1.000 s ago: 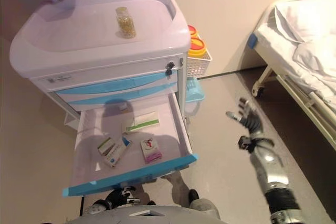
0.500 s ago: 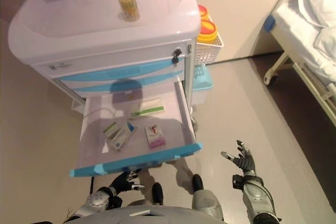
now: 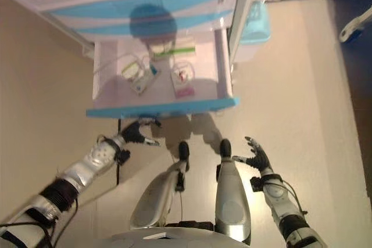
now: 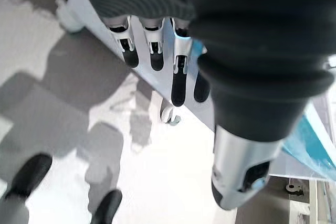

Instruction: Open the drawer and pick up the medicine

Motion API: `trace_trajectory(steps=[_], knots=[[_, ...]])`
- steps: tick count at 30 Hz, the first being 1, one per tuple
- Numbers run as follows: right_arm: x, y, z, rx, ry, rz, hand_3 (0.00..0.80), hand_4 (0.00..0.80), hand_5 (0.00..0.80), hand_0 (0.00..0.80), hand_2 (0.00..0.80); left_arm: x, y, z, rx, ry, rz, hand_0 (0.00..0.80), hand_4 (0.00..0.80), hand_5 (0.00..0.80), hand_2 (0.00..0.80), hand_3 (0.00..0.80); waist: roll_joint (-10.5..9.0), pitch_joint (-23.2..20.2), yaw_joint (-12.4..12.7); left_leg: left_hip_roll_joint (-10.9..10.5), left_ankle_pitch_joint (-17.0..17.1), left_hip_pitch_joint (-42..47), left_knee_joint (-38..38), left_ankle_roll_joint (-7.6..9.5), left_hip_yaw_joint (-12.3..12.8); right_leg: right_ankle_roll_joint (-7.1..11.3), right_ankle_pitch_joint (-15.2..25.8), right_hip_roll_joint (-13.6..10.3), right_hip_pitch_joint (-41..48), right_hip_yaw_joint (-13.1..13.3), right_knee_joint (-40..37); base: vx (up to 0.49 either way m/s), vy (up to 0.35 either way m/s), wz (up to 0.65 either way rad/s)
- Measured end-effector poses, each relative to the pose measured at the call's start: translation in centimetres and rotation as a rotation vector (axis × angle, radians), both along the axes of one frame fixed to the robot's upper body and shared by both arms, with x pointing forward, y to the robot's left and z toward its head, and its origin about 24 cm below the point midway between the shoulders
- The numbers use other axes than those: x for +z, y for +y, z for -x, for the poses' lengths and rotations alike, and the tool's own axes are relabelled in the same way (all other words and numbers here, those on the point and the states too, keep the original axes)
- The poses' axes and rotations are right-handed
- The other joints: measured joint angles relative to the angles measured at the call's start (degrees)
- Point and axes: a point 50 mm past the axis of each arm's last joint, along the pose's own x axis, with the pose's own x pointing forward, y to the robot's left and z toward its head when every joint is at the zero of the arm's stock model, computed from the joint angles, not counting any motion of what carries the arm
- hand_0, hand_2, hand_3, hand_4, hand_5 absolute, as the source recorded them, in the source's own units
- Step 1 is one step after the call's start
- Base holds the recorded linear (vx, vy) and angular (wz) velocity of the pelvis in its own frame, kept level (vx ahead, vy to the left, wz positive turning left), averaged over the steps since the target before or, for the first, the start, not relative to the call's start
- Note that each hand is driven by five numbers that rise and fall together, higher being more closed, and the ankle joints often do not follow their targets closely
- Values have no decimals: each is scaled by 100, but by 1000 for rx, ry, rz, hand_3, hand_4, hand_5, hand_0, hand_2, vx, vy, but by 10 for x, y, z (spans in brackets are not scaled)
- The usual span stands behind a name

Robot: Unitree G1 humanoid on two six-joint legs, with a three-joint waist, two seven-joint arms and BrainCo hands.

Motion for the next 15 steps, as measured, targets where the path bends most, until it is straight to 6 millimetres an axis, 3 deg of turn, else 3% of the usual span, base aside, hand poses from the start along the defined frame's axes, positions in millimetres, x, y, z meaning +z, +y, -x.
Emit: trace_trajectory(steps=[6, 11, 15], knots=[[14, -12, -3, 36, -39, 85, 0, 0, 0, 0, 0, 40, 13, -19, 1, -106, -175, 0, 0, 0, 0, 0, -43, 98, -77, 26, -541, -866, 1312, -37, -2, -33, -309, 65, -703, 112, 927, 3, 28, -4], [22, -7, -6, 83, -78, 107, 0, 0, 0, 0, 0, 65, 13, -37, 25, -139, -224, 0, 0, 0, 0, 0, -80, 118, -175, 83, -683, -1262, 1779, -43, 28, -31, -338, 173, -1077, 257, 1225, 12, 32, -10], [26, -3, -9, 104, -98, 100, 0, 0, 0, 0, 0, 86, 24, -57, 95, -140, -213, 0, 0, 0, 0, 0, -145, 152, -345, 102, -716, -1452, 1947, -41, 28, -27, -336, 324, -1258, 455, 1315, -8, 11, -10]])
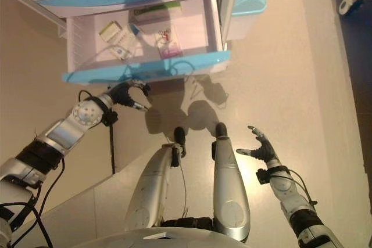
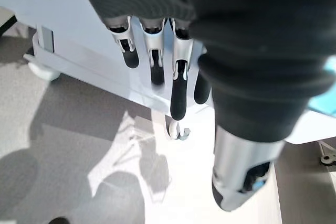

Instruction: Open the drawer and pick up the medicine

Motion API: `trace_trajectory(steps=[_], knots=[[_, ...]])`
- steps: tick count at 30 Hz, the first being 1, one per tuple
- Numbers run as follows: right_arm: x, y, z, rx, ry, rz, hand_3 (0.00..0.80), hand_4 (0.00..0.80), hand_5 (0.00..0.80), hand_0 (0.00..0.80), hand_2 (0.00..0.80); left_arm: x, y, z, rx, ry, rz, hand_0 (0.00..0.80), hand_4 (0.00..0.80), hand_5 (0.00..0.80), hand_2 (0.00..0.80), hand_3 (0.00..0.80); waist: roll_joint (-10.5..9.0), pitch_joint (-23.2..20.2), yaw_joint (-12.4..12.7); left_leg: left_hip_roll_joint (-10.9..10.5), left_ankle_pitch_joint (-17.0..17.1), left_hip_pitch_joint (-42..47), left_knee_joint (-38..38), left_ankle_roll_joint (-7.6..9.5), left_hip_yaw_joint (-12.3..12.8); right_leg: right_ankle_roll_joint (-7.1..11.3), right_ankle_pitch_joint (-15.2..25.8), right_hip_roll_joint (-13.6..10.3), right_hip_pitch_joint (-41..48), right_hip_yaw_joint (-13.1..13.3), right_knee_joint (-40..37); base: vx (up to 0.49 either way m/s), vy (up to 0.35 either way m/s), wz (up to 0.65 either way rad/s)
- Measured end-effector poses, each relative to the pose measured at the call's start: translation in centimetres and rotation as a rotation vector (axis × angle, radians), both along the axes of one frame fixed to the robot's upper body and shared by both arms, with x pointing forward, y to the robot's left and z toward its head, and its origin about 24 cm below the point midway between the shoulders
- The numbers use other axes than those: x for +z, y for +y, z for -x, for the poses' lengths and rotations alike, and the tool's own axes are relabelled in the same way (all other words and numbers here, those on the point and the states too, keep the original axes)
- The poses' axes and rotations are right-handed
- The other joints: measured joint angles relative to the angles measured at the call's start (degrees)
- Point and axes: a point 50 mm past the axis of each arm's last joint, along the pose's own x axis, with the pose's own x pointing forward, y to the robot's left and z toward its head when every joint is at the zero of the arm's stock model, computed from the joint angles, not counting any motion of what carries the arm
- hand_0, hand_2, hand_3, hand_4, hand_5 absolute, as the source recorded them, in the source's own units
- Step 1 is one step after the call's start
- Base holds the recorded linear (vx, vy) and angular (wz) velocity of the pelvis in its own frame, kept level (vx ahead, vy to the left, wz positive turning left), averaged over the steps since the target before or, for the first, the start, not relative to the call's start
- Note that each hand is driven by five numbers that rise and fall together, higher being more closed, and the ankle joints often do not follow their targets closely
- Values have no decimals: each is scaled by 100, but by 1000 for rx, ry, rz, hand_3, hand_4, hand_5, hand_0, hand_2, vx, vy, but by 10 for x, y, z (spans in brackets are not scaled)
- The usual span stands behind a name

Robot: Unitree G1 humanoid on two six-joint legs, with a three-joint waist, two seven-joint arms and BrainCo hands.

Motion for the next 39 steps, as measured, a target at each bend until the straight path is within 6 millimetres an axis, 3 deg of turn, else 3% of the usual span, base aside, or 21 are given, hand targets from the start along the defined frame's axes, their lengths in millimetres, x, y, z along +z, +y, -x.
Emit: trace_trajectory(steps=[3, 7, 12, 19, 25, 31, 39], knots=[[2, 2, -1, 12, -9, 2, 0, 0, 0, 0, 0, 16, 13, -17, 81, -4, 39, 0, 0, 0, 0, 0, -57, 8, -180, 9, -12, -180, 101, -1, 29, 2, 1, 108, -189, 151, 75, -29, 6, -8], [4, 9, -3, 53, -19, 8, 0, 0, 0, 0, 0, 35, 47, -34, 260, -1, 32, 0, 0, 0, 0, 0, -174, 36, -373, 96, -100, -359, 277, -35, 129, 6, 9, 241, -380, 281, 180, -28, 3, -16], [3, 13, -2, 75, -12, 8, 0, 0, 0, 0, 0, 50, 72, -42, 441, -32, 84, 0, 0, 0, 0, 0, -189, 43, -564, 184, -169, -430, 344, -47, 144, -23, 36, 338, -432, 309, 177, -25, -10, -10], [1, 24, -5, 114, -13, 12, 0, 0, 0, 0, 0, 68, 91, -45, 641, -179, 141, 0, 0, 0, 0, 0, -224, 50, -676, 196, -170, -433, 253, -88, 137, -32, 73, 398, -485, 376, 119, -42, -15, -6], [-4, 28, -6, 97, -7, 18, 0, 0, 0, 0, 0, 76, 90, -46, 748, -331, 328, 0, 0, 0, 0, 0, -259, 41, -648, 197, -146, -433, 181, -102, 127, -56, 92, 397, -478, 368, 46, -15, -4, 0], [-9, 44, -7, 104, -10, -8, 0, 0, 0, 0, 0, 85, 83, -46, 839, -495, 661, 0, 0, 0, 0, 0, -264, 39, -571, 192, -111, -420, 134, -101, 43, -59, 105, 381, -407, 277, -35, -12, -20, 7], [-7, 50, -11, 108, -28, -20, 0, 0, 0, 0, 0, 88, 83, -45, 838, -534, 720, 0, 0, 0, 0, 0, -289, 31, -512, 189, -112, -393, 129, -100, 9, -60, 103, 379, -352, 254, -68, -7, -20, 1]])
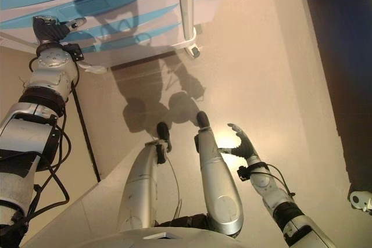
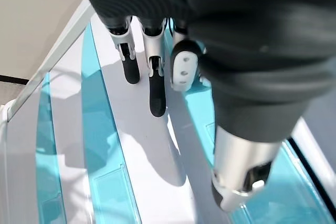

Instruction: Open the drawer and pick up the medicine

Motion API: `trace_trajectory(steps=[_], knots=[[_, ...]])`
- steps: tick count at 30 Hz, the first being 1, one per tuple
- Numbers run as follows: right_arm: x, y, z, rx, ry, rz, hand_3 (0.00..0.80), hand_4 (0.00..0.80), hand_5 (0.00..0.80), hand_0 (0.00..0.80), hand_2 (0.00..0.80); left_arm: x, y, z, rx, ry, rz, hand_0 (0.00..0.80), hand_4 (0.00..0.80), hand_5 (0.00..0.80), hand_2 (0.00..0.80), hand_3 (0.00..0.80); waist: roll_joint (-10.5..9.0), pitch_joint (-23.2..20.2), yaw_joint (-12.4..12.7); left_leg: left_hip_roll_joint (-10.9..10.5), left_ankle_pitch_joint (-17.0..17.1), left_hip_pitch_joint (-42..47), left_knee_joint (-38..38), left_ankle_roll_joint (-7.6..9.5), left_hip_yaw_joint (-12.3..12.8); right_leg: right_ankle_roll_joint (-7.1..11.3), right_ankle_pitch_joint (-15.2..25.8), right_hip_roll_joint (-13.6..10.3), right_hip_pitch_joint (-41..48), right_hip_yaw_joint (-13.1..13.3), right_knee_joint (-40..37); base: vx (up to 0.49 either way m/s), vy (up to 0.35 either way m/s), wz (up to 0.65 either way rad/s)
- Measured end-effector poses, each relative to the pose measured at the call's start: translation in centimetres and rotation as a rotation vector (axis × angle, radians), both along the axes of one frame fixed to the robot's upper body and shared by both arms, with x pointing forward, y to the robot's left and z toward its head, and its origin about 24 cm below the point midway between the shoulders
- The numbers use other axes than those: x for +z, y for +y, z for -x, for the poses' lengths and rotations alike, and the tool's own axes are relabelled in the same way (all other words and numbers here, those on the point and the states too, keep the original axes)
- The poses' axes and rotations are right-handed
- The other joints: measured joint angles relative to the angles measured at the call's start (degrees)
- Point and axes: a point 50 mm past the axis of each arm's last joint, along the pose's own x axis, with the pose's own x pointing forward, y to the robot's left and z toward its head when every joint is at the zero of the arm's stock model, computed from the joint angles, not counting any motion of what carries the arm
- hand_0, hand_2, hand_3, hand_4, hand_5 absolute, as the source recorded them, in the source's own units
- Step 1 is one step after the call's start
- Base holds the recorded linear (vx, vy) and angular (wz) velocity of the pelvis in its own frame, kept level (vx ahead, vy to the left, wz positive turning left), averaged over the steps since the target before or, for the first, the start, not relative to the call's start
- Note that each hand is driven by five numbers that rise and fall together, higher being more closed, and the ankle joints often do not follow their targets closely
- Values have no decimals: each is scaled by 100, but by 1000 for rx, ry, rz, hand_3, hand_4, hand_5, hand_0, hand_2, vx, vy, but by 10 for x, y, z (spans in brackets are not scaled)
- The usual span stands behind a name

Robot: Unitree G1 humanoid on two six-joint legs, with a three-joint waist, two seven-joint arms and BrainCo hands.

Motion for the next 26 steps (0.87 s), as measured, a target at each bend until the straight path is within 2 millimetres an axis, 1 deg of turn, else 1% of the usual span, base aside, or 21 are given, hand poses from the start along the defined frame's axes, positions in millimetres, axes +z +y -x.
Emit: trace_trajectory(steps=[2, 3, 5, 8, 9, 11, 12, 13, 14, 16, 17, 18, 19, 20, 22, 23, 24, 25, 26], knots=[[0, 0, 0, -2, 2, -1, 0, 0, 0, 0, 0, -3, -2, -1, -68, -2, 14, 0, 0, 0, 0, 0, 0, 0, 44, 1, 5, 51, -37, -3, -10, -6, 4, 0, 50, -12, -37, -11, -63, 2], [-1, 0, 0, -2, 8, 0, 0, 0, 0, 0, 0, -7, -6, -1, -136, -4, 30, 0, 0, 0, 0, 0, 0, 0, 97, 1, 31, 128, -109, -13, -10, -13, 22, -7, 126, -15, -99, -4, -80, 0], [-3, 0, 0, 0, 24, -4, 0, 0, 0, 0, 0, -25, -13, 2, -266, -11, 90, 0, 0, 0, 0, 0, 0, 0, 136, -1, 51, 343, -261, -18, -15, -17, 34, -21, 338, -27, -229, 12, -91, 0], [-10, 2, 0, 4, 76, -26, 0, 0, 0, 0, 0, -70, -20, 12, -413, 37, 199, 0, 0, 0, 0, 0, -2, -3, 220, -3, 80, 747, -513, -41, -83, -37, 45, -66, 735, -99, -455, 78, -121, 3], [-15, 3, 2, 11, 107, -31, 0, 0, 0, 0, 0, -90, -21, 18, -446, 62, 250, 0, 0, 0, 0, 0, -2, -6, 261, -7, 100, 929, -627, -51, -86, -58, 60, -104, 913, -163, -558, 81, -95, 14], [-22, 3, 6, 16, 157, -69, 0, 0, 0, 0, 0, -129, -22, 33, -483, 107, 350, 0, 0, 0, 0, 0, 4, -10, 339, -6, 173, 1257, -875, -65, -187, -93, 82, -167, 1255, -322, -748, 77, -76, 19], [-25, 2, 8, 0, 180, -100, 0, 0, 0, 0, 0, -148, -24, 43, -497, 121, 394, 0, 0, 0, 0, 0, 5, -18, 435, -10, 230, 1456, -1026, -67, -192, -108, 93, -210, 1414, -366, -862, 77, -81, 12], [-29, -1, 10, -20, 207, -127, 0, 0, 0, 0, 0, -170, -27, 54, -498, 147, 442, 0, 0, 0, 0, 0, 27, -37, 511, -21, 277, 1654, -1214, -67, -190, -118, 100, -250, 1576, -442, -970, 82, -80, 11], [-34, -5, 15, -38, 237, -145, 0, 0, 0, 0, 0, -196, -32, 68, -495, 199, 490, 0, 0, 0, 0, 0, 73, -173, 603, -23, 293, 1718, -1368, -62, -215, -132, 91, -281, 1646, -517, -1068, 107, -80, 17], [-44, -11, 22, -61, 297, -160, 0, 0, 0, 0, 0, -242, -40, 99, -468, 300, 575, 0, 0, 0, 0, 0, 123, -418, 732, -88, 445, 1979, -1726, -66, -311, -133, 94, -349, 1860, -622, -1252, 96, -61, 29], [-48, -15, 26, -73, 328, -163, 0, 0, 0, 0, 0, -262, -45, 114, -447, 347, 626, 0, 0, 0, 0, 0, 150, -468, 756, -106, 525, 2226, -1925, -60, -337, -141, 103, -379, 2099, -678, -1380, 76, -49, 29], [-53, -17, 33, -82, 365, -164, 0, 0, 0, 0, 0, -282, -49, 133, -422, 405, 665, 0, 0, 0, 0, 0, 182, -660, 842, -103, 552, 2417, -2130, -61, -354, -142, 100, -395, 2260, -738, -1530, 84, -61, 22], [-60, -20, 42, -92, 405, -169, 0, 0, 0, 0, 0, -304, -52, 157, -384, 478, 698, 0, 0, 0, 0, 0, 227, -962, 889, -101, 606, 2537, -2332, -64, -367, -141, 101, -402, 2361, -785, -1681, 110, -67, 15], [-64, -22, 49, -102, 438, -170, 0, 0, 0, 0, 0, -321, -54, 180, -352, 549, 719, 0, 0, 0, 0, 0, 273, -1173, 915, -98, 665, 2710, -2519, -57, -391, -141, 102, -409, 2523, -820, -1806, 121, -73, 17], [-73, -29, 63, -145, 504, -187, 0, 0, 0, 0, 0, -343, -59, 213, -304, 642, 757, 0, 0, 0, 0, 0, 377, -1431, 947, -90, 745, 3100, -2841, -60, -488, -138, 103, -411, 2946, -948, -2083, 100, -65, 24], [-80, -31, 73, -170, 548, -197, 0, 0, 0, 0, 0, -352, -61, 229, -283, 688, 768, 0, 0, 0, 0, 0, 391, -1632, 963, -80, 761, 3218, -2965, -67, -518, -140, 101, -402, 3063, -974, -2185, 79, -65, 18], [-86, -32, 84, -194, 595, -207, 0, 0, 0, 0, 0, -359, -62, 244, -272, 739, 755, 0, 0, 0, 0, 0, 389, -1858, 1033, -56, 762, 3294, -3063, -69, -513, -141, 98, -389, 3116, -1001, -2240, 75, -69, 8], [-92, -31, 92, -208, 632, -213, 0, 0, 0, 0, 0, -363, -63, 255, -276, 782, 743, 0, 0, 0, 0, 0, 385, -2022, 1066, -36, 769, 3329, -3122, -77, -521, -141, 99, -370, 3181, -1020, -2324, 61, -67, 4], [-96, -29, 99, -215, 667, -219, 0, 0, 0, 0, 0, -367, -67, 261, -290, 818, 731, 0, 0, 0, 0, 0, 373, -2089, 1089, -22, 784, 3421, -3165, -86, -530, -142, 105, -354, 3301, -1055, -2416, 31, -43, 5]])
